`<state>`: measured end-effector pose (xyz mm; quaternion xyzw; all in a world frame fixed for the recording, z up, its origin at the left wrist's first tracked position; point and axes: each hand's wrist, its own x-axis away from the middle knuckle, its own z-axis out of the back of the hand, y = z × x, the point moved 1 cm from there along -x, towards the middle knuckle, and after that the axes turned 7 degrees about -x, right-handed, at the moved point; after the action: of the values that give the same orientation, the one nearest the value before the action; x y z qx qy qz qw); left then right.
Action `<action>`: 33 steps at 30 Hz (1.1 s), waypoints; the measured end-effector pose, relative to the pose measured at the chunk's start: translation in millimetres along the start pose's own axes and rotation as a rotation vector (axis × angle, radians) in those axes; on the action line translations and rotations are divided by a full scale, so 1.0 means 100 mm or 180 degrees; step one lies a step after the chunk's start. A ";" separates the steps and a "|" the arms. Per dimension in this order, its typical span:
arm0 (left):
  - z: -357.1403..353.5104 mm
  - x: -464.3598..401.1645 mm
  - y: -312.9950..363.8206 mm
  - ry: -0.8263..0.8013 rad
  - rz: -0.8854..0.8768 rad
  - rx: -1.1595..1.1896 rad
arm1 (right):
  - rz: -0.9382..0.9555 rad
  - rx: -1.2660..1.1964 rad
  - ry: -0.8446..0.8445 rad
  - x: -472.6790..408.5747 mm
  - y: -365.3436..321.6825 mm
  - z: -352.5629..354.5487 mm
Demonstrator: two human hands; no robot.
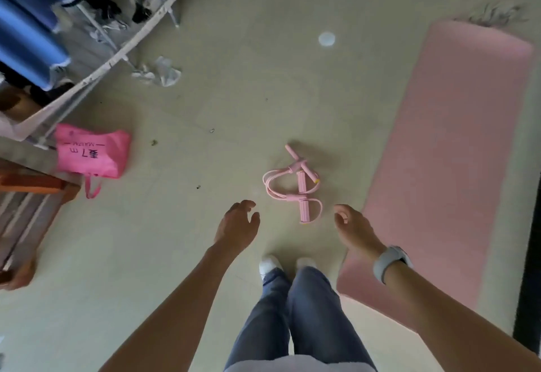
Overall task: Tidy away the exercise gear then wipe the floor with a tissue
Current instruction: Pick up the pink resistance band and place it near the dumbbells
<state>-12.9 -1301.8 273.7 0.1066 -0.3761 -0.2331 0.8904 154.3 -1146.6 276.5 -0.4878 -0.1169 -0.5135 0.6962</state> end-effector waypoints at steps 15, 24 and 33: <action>-1.17 -3.29 -0.13 -0.0932 0.0502 0.0080 | -0.0938 0.0120 -0.0215 -3.35 0.73 -0.80; -2.61 -4.90 -0.81 -0.0976 -0.0090 -0.0396 | -0.0679 0.1091 0.0373 -5.55 1.75 -1.89; -2.77 -5.34 -1.03 -0.1034 -0.0283 -0.0595 | -0.0413 0.0948 0.0571 -5.78 1.84 -2.07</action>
<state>-173.1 -1123.0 -286.7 0.0009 -0.4866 -0.3202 0.8128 -21.0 -964.8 -312.6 -0.3230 -0.1603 -0.5758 0.7338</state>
